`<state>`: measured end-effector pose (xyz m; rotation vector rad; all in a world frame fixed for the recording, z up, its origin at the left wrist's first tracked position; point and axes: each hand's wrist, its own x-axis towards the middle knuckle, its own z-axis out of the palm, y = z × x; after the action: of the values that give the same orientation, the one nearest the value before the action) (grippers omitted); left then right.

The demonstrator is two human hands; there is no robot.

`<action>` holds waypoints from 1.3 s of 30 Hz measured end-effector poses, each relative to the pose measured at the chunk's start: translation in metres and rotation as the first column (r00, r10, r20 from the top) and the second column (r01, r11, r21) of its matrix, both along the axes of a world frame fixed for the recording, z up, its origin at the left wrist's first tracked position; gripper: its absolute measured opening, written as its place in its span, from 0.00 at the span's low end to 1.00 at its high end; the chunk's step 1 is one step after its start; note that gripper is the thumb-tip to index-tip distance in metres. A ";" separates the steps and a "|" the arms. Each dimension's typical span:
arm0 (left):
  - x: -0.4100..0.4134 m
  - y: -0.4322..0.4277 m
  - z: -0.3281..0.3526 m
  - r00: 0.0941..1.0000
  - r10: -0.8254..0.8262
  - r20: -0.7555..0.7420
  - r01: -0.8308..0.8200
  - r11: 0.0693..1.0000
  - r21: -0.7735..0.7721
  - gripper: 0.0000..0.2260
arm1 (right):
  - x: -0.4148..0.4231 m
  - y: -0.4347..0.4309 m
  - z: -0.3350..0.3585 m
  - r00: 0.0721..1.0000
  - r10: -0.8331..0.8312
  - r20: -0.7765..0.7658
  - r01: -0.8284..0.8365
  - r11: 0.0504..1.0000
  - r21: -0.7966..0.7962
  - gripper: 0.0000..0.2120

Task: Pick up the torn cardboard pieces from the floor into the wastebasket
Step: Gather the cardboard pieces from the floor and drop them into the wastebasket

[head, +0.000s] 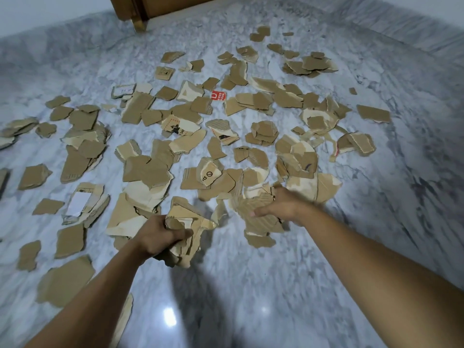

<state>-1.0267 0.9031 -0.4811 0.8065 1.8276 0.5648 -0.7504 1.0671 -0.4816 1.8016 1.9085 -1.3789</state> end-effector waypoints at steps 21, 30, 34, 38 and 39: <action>-0.002 -0.012 -0.017 0.999 0.045 0.017 -0.046 0.998 0.039 0.07 | -0.037 0.003 -0.013 0.993 0.110 -0.048 -0.100 0.979 0.177 0.53; 0.008 -0.004 0.001 0.995 0.098 0.030 -0.098 0.995 0.032 0.08 | -0.002 -0.040 -0.007 0.983 0.155 0.099 -0.152 0.988 -0.033 0.46; 0.014 -0.010 -0.003 0.998 0.055 -0.012 -0.055 0.998 0.041 0.08 | -0.016 -0.072 -0.038 0.947 0.205 0.249 -0.225 0.973 0.056 0.54; 0.018 -0.019 -0.008 0.998 0.048 -0.030 -0.047 0.998 0.030 0.07 | -0.024 -0.078 -0.045 0.951 0.182 0.250 -0.213 0.972 0.102 0.56; 0.019 -0.020 -0.009 0.998 0.047 -0.037 -0.046 0.999 0.028 0.07 | -0.025 -0.078 -0.046 0.956 0.174 0.238 -0.203 0.974 0.101 0.56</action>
<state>-1.0079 0.8830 -0.4901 0.7990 1.8808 0.6089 -0.7752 0.9892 -0.5275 1.6926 2.0185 -0.9662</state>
